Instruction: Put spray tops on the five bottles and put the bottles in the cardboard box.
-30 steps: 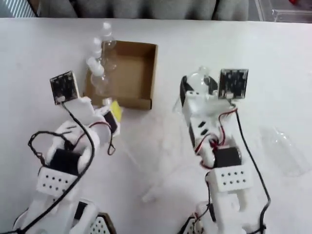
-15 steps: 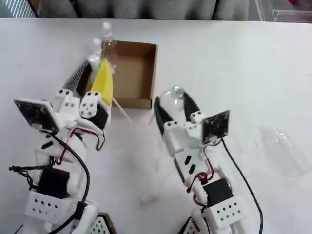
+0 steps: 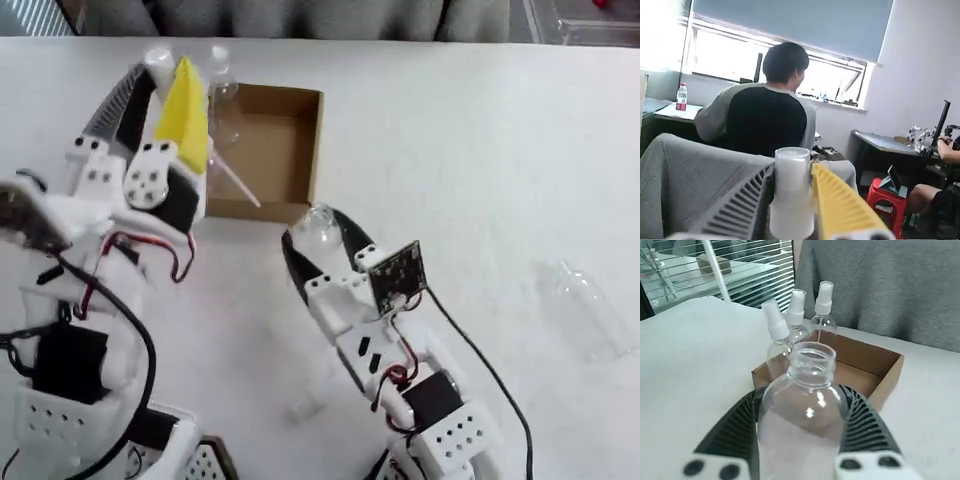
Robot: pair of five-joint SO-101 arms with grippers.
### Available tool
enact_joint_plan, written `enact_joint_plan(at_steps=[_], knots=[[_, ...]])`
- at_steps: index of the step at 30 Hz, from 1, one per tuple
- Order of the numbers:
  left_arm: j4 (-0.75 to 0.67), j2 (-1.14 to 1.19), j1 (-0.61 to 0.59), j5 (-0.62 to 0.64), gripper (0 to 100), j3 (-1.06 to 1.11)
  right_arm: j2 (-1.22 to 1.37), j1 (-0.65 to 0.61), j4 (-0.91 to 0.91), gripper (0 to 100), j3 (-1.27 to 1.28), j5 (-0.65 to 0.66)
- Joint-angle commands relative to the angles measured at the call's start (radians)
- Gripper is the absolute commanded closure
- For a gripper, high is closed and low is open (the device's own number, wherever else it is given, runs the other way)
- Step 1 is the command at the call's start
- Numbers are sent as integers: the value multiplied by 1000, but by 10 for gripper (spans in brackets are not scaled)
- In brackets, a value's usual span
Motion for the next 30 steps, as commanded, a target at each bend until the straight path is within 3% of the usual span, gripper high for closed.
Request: enact_joint_plan(at_steps=[1, 6, 9, 16, 19, 23, 30], knots=[[3, 59, 4, -2, 977, -117, -15, -36, -25, 982, -11, 12], [5, 85, 59, -2, 977, -109, -16, -96, -25, 982, -2, 14], [12, 102, 108, -6, 977, -112, -41, -122, -25, 982, 26, 97], [14, 124, 120, -6, 977, -110, -251, -191, 8, 982, 123, 158], [87, 114, 128, -32, 977, -120, -326, -202, 107, 982, 126, 160], [210, 114, 160, -183, 977, -170, -374, -202, 142, 982, 130, 158], [333, 113, 168, -166, 977, -319, -323, -203, 137, 982, 130, 160]])
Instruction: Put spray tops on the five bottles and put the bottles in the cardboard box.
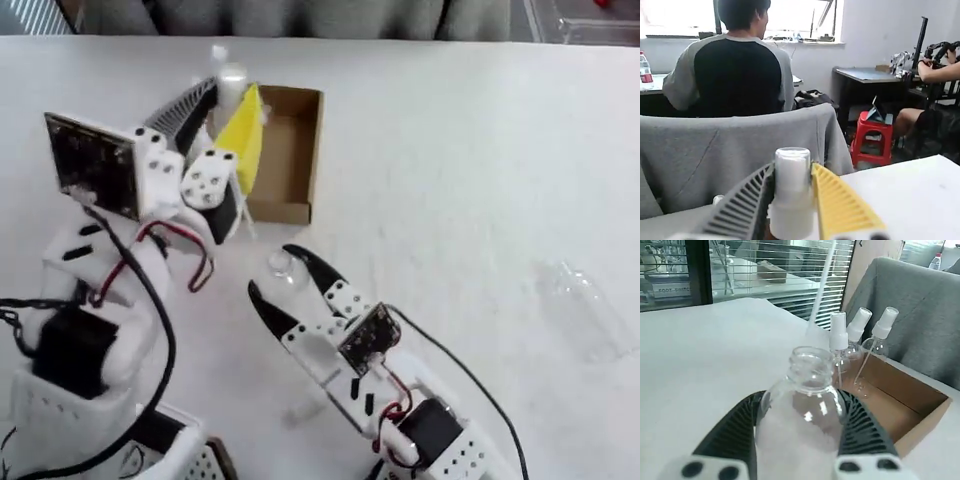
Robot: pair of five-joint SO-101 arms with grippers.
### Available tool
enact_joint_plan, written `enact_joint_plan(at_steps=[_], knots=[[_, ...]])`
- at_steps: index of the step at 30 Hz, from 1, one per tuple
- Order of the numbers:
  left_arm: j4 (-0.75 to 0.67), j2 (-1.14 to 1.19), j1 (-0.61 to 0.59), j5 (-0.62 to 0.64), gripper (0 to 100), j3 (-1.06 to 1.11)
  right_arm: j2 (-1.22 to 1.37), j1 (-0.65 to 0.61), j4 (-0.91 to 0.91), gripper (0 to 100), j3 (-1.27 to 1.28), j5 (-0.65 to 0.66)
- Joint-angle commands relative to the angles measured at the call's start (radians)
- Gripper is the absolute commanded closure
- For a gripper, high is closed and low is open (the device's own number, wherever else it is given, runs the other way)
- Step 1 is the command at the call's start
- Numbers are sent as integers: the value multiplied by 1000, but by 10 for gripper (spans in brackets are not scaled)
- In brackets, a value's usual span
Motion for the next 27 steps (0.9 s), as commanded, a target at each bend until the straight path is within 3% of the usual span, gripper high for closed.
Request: enact_joint_plan(at_steps=[1, 10, 17, 27], knots=[[37, -4, 15, 14, 977, -137, 38, -12, -1, 982, -14, 11], [40, -19, 15, 40, 978, -115, 64, -48, -1, 982, -15, 12], [29, -252, 114, 40, 978, 87, 64, -48, -1, 982, -15, 12], [-130, -268, 48, 40, 978, 212, 64, -50, 4, 982, -15, 11]])
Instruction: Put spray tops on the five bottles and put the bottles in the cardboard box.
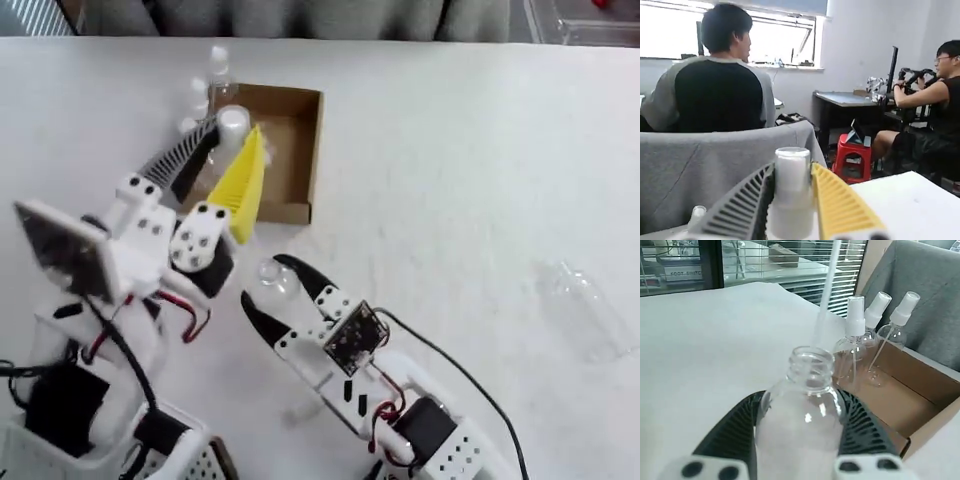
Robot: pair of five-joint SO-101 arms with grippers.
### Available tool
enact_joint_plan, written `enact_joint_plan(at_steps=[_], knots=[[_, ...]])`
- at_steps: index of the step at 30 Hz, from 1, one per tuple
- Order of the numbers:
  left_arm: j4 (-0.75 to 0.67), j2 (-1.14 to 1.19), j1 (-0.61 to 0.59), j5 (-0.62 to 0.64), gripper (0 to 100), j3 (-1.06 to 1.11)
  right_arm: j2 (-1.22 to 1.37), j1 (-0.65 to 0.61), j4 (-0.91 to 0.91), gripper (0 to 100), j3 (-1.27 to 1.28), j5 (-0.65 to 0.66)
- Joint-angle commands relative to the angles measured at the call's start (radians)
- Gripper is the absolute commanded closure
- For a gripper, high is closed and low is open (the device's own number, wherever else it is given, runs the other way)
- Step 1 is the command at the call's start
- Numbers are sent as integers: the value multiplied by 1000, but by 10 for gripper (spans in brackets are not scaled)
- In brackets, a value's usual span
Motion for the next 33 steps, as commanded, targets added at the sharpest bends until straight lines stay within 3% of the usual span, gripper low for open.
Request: enact_joint_plan(at_steps=[1, 12, 20, 29, 33], knots=[[-57, -16, -21, 15, 978, 2, 4, -8, 4, 982, -15, 11], [-40, -48, -12, 15, 978, 91, 1, -8, 1, 982, -15, 12], [-37, -257, 84, 17, 978, 305, -1, -8, 1, 982, -15, 12], [-34, -493, 97, 17, 978, 546, -1, -5, 2, 982, -15, 12], [89, -634, 162, 17, 978, 632, -1, -4, 5, 982, -17, 12]])
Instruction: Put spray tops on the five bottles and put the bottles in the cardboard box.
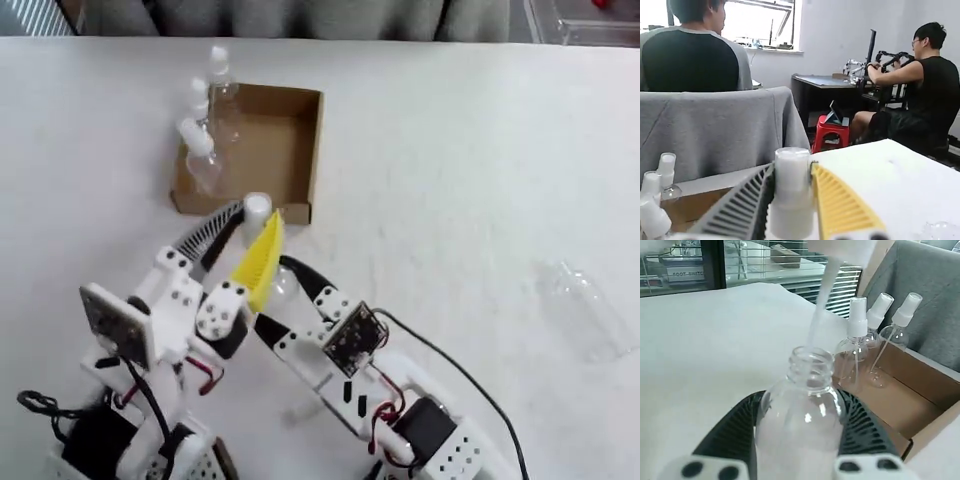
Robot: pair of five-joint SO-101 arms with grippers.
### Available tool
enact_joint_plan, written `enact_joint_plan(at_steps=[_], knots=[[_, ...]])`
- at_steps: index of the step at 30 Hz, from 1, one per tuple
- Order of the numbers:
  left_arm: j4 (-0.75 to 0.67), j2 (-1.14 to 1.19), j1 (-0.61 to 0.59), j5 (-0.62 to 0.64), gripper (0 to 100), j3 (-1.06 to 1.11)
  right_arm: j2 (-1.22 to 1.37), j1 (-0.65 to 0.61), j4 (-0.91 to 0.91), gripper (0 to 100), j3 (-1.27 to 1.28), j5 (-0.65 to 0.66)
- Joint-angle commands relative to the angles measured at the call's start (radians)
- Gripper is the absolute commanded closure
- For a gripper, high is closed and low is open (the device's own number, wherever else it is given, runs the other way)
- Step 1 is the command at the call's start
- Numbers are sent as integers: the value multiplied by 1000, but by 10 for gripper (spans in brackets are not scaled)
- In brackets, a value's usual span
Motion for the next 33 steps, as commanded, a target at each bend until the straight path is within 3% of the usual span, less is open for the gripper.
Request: enact_joint_plan(at_steps=[1, 4, 15, 22, 33], knots=[[144, -147, 91, 6, 977, 58, -2, 4, 5, 982, -17, 12], [210, -147, 114, 6, 976, 58, -2, 5, 5, 982, -17, 12], [218, -142, 111, 6, 976, 63, -2, 5, 7, 982, -17, 12], [229, -142, -16, 6, 975, 63, -2, 5, 5, 982, -17, 12], [310, -142, -15, 6, 975, 57, -2, 7, 5, 982, -17, 12]])
